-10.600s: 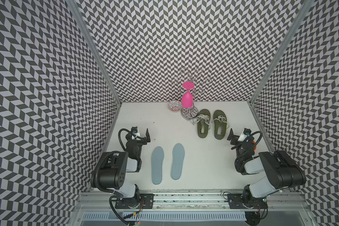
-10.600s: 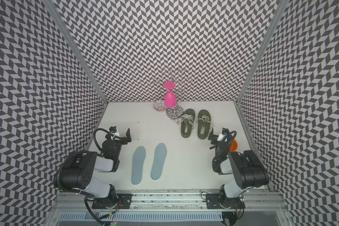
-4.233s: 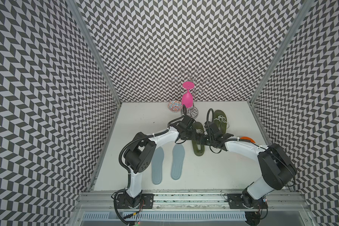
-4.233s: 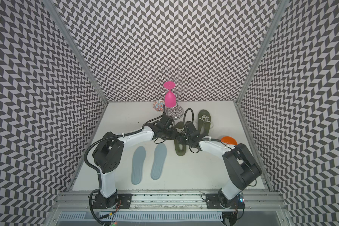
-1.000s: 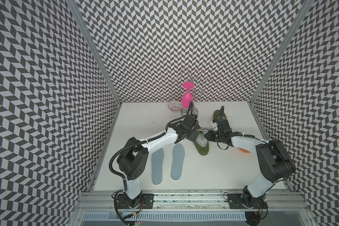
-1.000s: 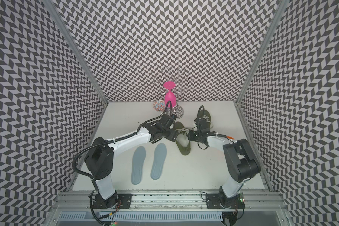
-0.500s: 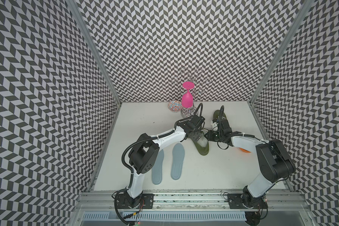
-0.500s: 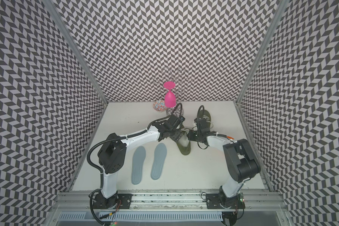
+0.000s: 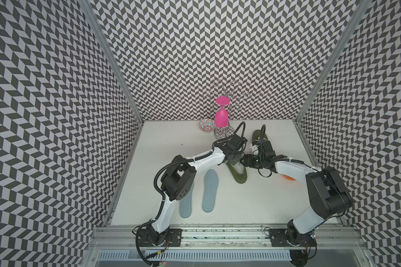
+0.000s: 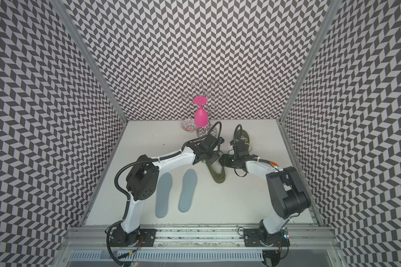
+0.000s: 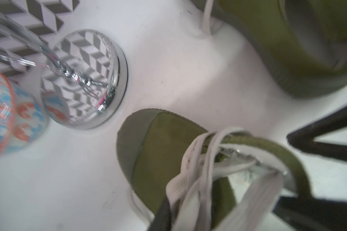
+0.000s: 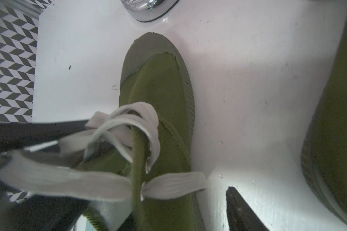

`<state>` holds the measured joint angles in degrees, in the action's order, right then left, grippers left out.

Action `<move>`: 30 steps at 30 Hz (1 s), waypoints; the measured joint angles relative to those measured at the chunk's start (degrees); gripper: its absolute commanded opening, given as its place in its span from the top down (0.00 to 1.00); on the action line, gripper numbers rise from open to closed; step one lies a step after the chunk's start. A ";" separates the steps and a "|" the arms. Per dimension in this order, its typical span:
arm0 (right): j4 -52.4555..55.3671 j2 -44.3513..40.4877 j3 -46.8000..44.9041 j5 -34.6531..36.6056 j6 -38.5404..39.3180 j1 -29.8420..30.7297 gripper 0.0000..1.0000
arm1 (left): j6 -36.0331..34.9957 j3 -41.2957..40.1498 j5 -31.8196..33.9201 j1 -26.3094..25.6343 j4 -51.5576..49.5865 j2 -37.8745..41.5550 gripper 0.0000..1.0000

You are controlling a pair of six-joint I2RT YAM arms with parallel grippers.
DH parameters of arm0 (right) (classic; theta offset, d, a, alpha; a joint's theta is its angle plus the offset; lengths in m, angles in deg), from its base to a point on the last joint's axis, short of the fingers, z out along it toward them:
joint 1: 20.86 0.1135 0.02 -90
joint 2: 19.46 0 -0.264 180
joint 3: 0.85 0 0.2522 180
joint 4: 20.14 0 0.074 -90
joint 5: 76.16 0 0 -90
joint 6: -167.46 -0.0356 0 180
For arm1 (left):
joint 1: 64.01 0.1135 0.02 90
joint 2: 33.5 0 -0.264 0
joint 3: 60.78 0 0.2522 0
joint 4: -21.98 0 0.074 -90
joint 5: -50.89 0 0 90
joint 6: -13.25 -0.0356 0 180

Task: Insert the insole into the shoe
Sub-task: Adjust the shoe at the center of the board.

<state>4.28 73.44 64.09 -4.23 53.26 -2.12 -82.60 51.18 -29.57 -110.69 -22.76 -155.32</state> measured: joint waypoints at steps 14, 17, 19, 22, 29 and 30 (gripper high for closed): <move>8.79 -4.35 -3.98 6.93 -8.11 3.56 0.30 | 19.30 -0.57 -18.05 3.43 -4.57 2.82 0.95; 10.08 -3.37 -2.86 8.74 -9.18 3.63 0.30 | 23.15 -1.88 -18.84 3.43 -4.28 3.80 0.94; 11.61 -2.36 -1.62 10.03 -9.57 3.91 0.30 | 26.12 -3.02 -18.75 3.43 -3.87 4.09 0.94; 13.46 -0.94 -0.20 12.31 -9.75 4.33 0.30 | 31.54 -5.05 -18.40 3.45 -2.51 4.17 0.91; 15.63 0.57 0.79 16.26 -9.03 4.68 0.34 | 42.03 -5.77 -14.62 3.21 -1.46 4.17 0.92; 15.87 0.68 0.81 16.87 -8.70 4.70 0.35 | 42.84 -5.92 -14.49 3.21 -1.22 4.17 0.91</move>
<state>20.15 74.12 64.90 12.65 44.56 2.58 -39.76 45.25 -44.06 -107.48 -23.99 -151.14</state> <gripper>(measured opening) 0.667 0.087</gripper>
